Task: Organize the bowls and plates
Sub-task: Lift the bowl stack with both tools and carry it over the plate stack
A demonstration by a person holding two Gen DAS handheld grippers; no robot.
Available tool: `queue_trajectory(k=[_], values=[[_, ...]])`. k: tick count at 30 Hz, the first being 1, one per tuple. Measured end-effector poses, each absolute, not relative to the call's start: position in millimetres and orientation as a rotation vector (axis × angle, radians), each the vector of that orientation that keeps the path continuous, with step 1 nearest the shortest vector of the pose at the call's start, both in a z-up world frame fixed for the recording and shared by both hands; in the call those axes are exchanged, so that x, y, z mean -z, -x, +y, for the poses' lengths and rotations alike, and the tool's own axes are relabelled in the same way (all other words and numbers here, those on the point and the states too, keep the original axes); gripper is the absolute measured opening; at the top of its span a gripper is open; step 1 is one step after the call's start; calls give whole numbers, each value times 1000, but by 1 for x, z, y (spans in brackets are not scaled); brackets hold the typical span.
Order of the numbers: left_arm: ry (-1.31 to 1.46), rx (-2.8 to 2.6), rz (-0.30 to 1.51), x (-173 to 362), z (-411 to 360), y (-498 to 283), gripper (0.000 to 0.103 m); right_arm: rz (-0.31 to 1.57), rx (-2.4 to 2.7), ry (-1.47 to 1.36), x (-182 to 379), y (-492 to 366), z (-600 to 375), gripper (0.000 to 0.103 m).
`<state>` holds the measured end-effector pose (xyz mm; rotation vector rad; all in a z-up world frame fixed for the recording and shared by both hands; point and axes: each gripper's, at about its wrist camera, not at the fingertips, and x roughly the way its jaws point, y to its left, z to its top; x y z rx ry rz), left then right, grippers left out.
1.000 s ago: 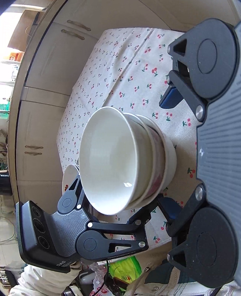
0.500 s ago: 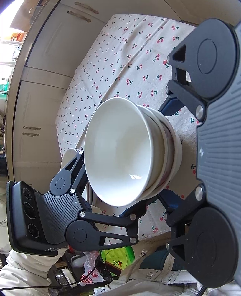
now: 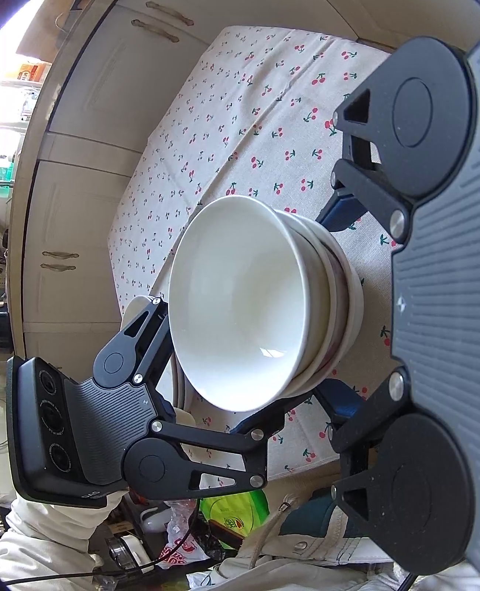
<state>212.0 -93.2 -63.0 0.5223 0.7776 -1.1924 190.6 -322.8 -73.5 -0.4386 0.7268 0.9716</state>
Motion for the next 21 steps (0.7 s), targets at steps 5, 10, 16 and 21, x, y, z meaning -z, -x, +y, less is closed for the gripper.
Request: queue_trajectory(k=[5, 10, 16, 21], values=[[-531, 1197, 785, 62, -94, -213, 85, 725, -970, 451, 74, -190, -321, 91], [-531, 1201, 786, 61, -94, -213, 84, 728, -967, 463, 74, -191, -320, 91], [-519, 1198, 798, 60, -94, -214, 85, 722, -954, 487, 75, -190, -317, 91], [-513, 1197, 792, 61, -94, -214, 86, 727, -948, 471, 75, -191, -317, 92]])
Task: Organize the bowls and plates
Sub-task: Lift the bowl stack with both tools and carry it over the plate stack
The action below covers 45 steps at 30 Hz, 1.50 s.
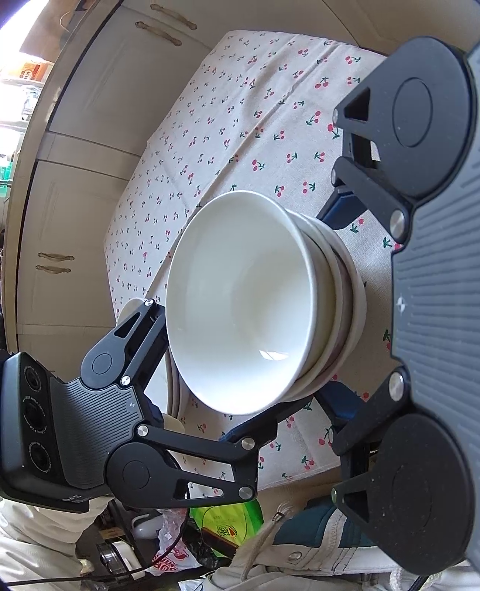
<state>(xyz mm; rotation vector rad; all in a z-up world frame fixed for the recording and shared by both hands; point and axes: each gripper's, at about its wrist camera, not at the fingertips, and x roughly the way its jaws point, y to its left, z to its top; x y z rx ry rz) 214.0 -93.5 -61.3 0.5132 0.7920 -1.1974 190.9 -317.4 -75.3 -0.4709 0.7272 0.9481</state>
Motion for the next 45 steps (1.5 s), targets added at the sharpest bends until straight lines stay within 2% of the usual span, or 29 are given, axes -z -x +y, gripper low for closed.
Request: queue_trajectory(k=[29, 45], values=[[-500, 1171, 732, 44, -82, -199, 86, 711, -950, 488, 58, -184, -312, 92], [-473, 994, 677, 11, -13, -181, 86, 615, -1067, 607, 26, -194, -244, 92]])
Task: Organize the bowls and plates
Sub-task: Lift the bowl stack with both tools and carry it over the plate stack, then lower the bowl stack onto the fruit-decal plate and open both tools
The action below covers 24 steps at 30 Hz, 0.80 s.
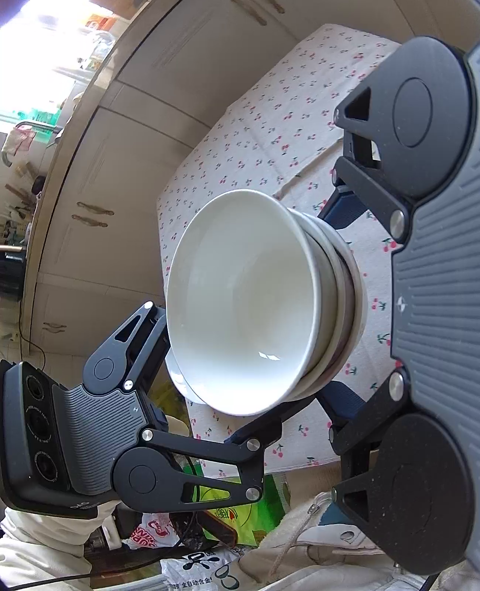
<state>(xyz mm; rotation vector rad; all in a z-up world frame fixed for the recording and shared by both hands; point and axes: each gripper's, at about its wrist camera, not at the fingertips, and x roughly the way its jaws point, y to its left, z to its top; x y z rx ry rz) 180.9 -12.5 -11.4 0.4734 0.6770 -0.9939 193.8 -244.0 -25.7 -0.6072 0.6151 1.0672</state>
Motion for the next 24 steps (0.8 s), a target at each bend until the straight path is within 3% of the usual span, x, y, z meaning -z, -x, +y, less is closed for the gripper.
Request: queue_trajectory(k=[24], values=[[-388, 769, 728, 26, 99, -193, 86, 585, -1274, 728, 44, -245, -108, 92]])
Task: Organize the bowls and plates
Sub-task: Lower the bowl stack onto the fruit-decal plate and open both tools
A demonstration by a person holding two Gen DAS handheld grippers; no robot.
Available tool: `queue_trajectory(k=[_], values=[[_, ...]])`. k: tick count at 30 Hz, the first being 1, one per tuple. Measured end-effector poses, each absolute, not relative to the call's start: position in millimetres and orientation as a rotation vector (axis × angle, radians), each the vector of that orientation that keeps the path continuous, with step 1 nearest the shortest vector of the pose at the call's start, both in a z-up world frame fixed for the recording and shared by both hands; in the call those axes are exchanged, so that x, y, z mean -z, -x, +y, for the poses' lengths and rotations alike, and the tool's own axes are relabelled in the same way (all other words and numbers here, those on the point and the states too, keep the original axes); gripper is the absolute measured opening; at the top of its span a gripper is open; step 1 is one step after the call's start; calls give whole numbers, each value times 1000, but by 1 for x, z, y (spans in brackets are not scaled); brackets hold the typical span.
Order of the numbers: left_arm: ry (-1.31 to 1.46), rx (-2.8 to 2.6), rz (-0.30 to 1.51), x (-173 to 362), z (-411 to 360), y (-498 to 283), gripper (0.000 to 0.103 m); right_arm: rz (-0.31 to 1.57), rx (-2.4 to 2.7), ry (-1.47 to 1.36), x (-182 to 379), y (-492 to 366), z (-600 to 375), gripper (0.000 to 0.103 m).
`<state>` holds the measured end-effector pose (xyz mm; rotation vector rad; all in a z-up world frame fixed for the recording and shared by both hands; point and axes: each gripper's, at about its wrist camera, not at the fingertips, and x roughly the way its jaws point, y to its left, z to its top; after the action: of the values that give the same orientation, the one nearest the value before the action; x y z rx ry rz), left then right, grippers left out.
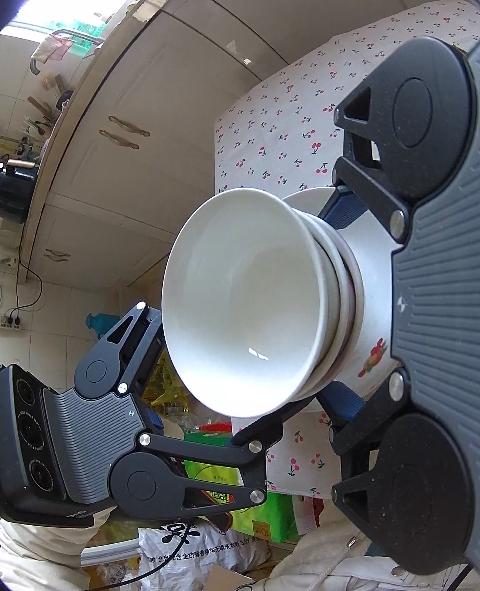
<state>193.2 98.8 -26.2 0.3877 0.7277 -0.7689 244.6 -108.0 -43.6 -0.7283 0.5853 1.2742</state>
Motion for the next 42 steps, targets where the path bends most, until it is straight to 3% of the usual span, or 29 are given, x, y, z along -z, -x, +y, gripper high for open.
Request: queue_trajectory(k=[37, 40, 42], values=[[-340, 775, 758, 42, 113, -211, 86, 684, -1282, 678, 59, -273, -94, 92], [-354, 743, 734, 40, 111, -204, 88, 660, -1262, 669, 55, -269, -97, 102], [-364, 724, 698, 36, 111, -195, 98, 650, -1252, 648, 48, -267, -101, 103]])
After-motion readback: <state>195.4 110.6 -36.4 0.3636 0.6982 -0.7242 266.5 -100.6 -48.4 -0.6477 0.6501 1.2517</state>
